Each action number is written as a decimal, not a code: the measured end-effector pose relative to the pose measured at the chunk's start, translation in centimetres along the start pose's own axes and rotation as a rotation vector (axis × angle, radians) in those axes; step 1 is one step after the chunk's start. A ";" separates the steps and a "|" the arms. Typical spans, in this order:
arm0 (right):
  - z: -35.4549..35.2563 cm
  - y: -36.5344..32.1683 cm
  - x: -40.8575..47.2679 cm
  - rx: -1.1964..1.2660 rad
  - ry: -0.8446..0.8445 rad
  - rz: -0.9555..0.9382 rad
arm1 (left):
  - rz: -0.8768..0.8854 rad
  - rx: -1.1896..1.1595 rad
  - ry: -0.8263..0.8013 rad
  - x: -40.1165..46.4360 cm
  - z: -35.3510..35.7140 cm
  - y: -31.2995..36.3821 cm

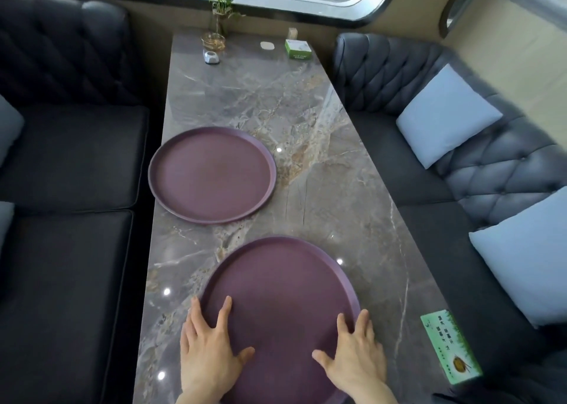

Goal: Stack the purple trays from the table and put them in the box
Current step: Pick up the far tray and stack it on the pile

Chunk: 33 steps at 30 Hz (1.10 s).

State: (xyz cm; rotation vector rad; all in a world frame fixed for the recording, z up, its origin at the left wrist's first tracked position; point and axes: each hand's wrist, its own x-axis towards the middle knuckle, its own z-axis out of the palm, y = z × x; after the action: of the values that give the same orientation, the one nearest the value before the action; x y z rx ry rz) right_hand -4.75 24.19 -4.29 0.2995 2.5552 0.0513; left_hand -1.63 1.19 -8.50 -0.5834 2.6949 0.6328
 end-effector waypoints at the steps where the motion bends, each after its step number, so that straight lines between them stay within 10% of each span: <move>1: -1.2 0.0 0.2 -0.029 0.031 -0.001 | -0.001 -0.018 0.088 0.3 -0.3 -0.2; 7: -8.6 -1.9 6.1 0.157 0.227 -0.031 | -0.236 -0.373 0.316 6.1 -5.6 -0.6; 13: -15.3 -7.7 16.3 0.517 -0.016 -0.124 | -0.499 -0.705 0.418 14.7 -10.8 -0.1; 33: -19.1 -22.3 31.7 1.057 -0.247 -0.288 | -0.614 -1.173 0.290 28.2 -15.1 1.0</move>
State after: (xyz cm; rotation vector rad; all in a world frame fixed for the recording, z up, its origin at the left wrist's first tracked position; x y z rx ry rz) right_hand -45.44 10.04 -7.23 0.2848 2.1252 -1.3647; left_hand -29.61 -14.11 -6.00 -1.7562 1.8737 1.9875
